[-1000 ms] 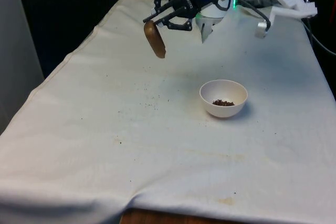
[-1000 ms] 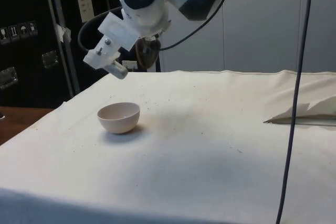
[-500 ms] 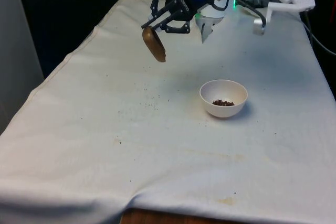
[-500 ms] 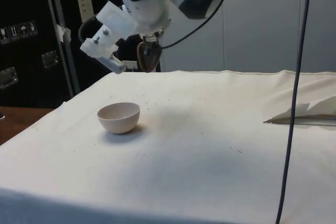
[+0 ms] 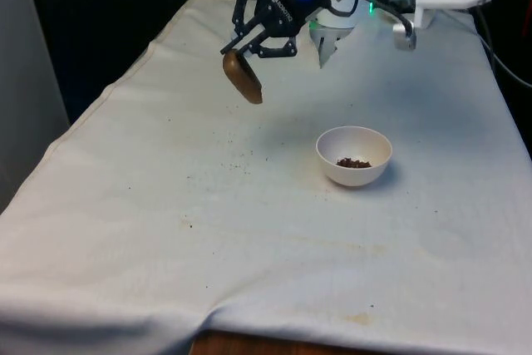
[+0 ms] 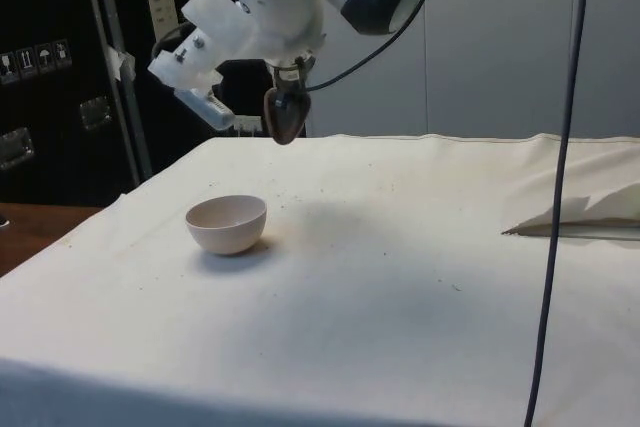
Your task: Pour the coffee beans from the cup into the bowl.
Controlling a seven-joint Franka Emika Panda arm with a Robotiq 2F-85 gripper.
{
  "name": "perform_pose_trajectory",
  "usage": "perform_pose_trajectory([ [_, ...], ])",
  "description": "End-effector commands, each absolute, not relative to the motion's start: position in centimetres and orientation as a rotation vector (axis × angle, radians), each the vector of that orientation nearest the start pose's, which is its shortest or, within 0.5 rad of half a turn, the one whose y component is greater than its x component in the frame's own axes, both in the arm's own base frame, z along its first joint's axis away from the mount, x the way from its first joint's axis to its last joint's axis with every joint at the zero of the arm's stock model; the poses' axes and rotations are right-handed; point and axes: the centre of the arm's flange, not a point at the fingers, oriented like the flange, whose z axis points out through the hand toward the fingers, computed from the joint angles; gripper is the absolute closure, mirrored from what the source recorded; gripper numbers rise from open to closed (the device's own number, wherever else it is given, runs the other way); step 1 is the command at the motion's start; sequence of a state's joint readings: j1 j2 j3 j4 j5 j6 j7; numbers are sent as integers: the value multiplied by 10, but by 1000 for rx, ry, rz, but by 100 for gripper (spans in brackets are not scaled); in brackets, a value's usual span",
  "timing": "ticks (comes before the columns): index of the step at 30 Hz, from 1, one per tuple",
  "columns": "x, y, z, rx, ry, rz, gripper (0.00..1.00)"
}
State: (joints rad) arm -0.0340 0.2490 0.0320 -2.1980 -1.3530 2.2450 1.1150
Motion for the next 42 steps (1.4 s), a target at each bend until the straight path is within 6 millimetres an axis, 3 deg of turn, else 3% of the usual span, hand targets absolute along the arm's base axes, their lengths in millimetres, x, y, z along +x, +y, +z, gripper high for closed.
perform_pose_trajectory([
  [1,549,-32,266,2262,-98,414,100],
  [25,547,-67,254,2363,-151,408,100],
  [42,539,-107,240,2456,-207,431,100],
])
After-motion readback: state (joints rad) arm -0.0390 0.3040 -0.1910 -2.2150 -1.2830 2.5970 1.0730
